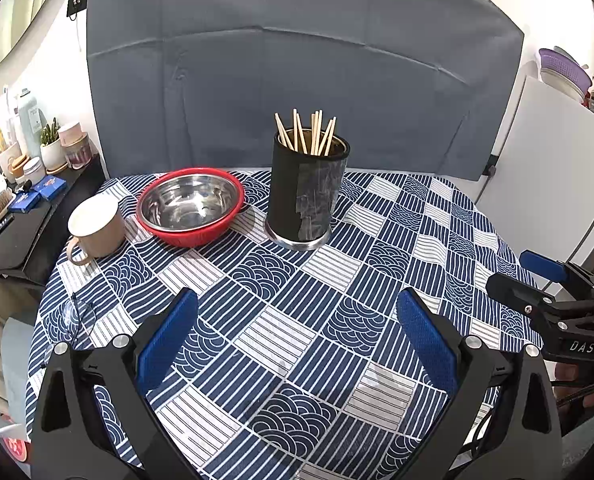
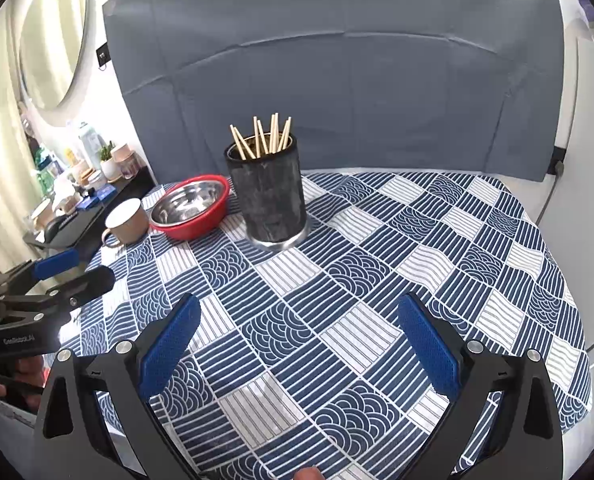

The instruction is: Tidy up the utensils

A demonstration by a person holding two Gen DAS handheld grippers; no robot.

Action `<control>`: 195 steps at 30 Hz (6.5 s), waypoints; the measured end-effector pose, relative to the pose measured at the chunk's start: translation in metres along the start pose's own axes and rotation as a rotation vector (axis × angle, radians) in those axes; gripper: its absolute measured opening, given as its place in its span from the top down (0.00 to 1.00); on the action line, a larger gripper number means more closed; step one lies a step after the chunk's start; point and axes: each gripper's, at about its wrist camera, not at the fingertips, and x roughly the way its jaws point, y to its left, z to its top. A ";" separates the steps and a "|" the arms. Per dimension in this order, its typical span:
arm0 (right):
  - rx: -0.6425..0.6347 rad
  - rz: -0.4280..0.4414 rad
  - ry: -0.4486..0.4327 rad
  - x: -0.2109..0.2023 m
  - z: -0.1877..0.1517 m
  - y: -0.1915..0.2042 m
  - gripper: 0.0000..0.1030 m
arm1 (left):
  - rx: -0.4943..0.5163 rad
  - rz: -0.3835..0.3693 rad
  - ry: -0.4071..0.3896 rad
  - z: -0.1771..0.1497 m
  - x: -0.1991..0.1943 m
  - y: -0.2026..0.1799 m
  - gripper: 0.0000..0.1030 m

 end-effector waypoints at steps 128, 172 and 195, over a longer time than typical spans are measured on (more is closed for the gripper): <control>-0.012 -0.025 0.025 0.007 -0.002 -0.002 0.08 | 0.020 0.008 0.062 0.003 0.020 0.003 0.06; -0.022 -0.031 0.035 0.011 0.002 -0.002 0.08 | 0.028 0.004 0.073 0.003 0.026 0.003 0.06; -0.016 -0.037 0.036 0.007 0.000 -0.004 0.08 | 0.035 0.050 0.068 0.001 0.021 0.002 0.06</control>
